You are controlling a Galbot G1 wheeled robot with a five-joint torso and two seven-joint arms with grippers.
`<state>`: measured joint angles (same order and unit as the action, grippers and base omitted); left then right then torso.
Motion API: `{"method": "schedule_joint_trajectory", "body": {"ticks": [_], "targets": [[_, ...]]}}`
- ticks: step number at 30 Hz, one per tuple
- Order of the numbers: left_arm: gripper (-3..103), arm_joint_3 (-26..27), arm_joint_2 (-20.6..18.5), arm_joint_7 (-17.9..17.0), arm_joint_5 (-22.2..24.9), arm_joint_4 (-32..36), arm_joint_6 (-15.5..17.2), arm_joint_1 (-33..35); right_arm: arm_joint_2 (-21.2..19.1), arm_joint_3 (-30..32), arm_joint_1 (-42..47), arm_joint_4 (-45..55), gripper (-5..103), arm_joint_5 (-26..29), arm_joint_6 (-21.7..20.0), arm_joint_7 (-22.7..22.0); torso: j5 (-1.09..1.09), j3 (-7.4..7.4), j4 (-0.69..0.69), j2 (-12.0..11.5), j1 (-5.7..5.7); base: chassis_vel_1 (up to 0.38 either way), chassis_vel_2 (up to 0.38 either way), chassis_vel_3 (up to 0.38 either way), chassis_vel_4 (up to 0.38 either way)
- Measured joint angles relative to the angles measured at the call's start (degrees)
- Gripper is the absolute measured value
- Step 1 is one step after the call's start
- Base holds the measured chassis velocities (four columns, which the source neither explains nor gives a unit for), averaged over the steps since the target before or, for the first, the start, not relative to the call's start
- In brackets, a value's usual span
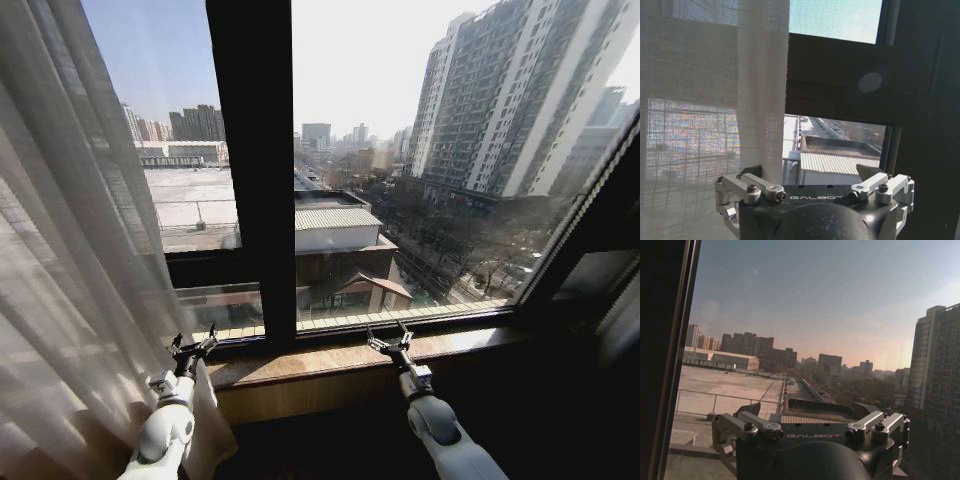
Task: Open the curtains by pulling them apart, changing their state from closed to fully open.
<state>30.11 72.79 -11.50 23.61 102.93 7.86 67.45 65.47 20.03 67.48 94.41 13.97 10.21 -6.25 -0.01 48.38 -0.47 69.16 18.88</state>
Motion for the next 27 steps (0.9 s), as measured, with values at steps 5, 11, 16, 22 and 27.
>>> {"method": "schedule_joint_trajectory", "body": {"ticks": [5, 11, 16, 22, 27], "targets": [[100, -4.78, -1.52, -3.55, -2.04, -0.77, 5.18, -5.27, 0.0, -0.01, 0.0, 0.0, 100, 0.0, 0.0, 0.01, -0.02, 0.0, -0.02, 0.0, 0.0, 0.0, 0.0, 0.0, 0.0], [100, -5.31, -2.94, -4.24, -3.71, -4.95, 3.12, -6.68, 0.0, 0.0, 0.0, 0.0, 100, 0.0, 0.0, 0.0, 0.0, 0.0, 0.01, 0.0, 0.0, 0.0, 0.0, 0.0, 0.0], [100, -5.05, -2.78, -4.26, -4.54, -5.53, 1.44, -6.01, 0.0, 0.0, 0.0, 0.0, 100, 0.0, 0.0, 0.0, 0.0, 0.0, 0.0, 0.0, 0.0, 0.0, 0.0, 0.0, 0.0], [100, -4.26, -1.44, -4.15, -8.66, -3.88, -3.23, -2.16, 0.0, 0.0, 0.0, 0.0, 100, 0.0, 0.0, 0.0, -0.01, 0.0, 0.0, 0.0, 0.0, 0.0, 0.0, 0.0, 0.0], [100, -2.98, -0.4, -4.36, -11.43, 0.01, -5.07, 2.88, 0.0, 0.0, 0.0, 0.0, 100, 0.0, 0.0, -0.01, 0.0, -0.01, 0.0, 0.0, 0.0, 0.0, 0.0, 0.0, 0.0]]}}
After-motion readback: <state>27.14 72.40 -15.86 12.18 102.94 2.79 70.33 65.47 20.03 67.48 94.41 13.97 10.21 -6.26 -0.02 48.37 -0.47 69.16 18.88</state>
